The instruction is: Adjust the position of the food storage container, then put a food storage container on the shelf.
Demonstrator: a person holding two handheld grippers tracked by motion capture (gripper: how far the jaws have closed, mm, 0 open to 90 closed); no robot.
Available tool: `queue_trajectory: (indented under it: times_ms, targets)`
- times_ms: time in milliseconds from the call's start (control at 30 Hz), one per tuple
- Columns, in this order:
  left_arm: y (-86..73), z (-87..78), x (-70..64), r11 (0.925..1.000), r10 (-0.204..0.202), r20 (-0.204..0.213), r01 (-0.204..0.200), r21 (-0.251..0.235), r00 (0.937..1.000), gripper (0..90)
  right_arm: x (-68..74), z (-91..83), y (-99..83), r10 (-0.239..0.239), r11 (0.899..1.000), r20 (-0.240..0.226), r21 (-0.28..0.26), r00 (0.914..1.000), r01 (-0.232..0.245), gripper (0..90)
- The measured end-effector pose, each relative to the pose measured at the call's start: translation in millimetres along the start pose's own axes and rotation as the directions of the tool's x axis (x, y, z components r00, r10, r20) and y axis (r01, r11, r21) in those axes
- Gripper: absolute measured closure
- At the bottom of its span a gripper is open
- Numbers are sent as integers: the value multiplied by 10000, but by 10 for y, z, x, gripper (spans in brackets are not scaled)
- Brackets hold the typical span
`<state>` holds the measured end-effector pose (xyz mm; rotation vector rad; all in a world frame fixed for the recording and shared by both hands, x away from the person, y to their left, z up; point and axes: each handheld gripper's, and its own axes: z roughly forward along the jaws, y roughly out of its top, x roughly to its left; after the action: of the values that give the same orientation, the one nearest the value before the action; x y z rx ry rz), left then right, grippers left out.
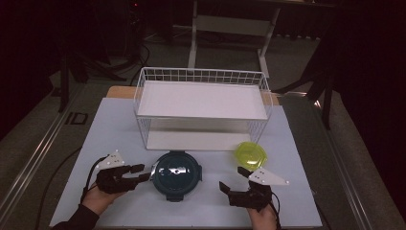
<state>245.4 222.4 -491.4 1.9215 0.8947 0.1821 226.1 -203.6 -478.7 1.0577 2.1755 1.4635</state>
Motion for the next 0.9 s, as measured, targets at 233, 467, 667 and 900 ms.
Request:
queue_trajectory:
  times_ms: [233,467,667,900]
  targets:
    - [144,-87,-120,9999,-107,301,106,30,9995,67,147,50,174,-1223,9898,157,-718,9924,1231,124]
    - [218,-95,-84,9973,-698,204,692,260,9974,37,176,108,269,-1123,9900,-459,-913,9926,1078,141]
    - [194,-52,31,9850,-1658,307,1640,543,9857,54,187,221,264,-1014,9946,-716,-291,9923,996,142]
    - [204,39,94,9676,-2428,463,2385,827,9690,55,160,328,311,-68,9992,-1215,381,9926,115,110]
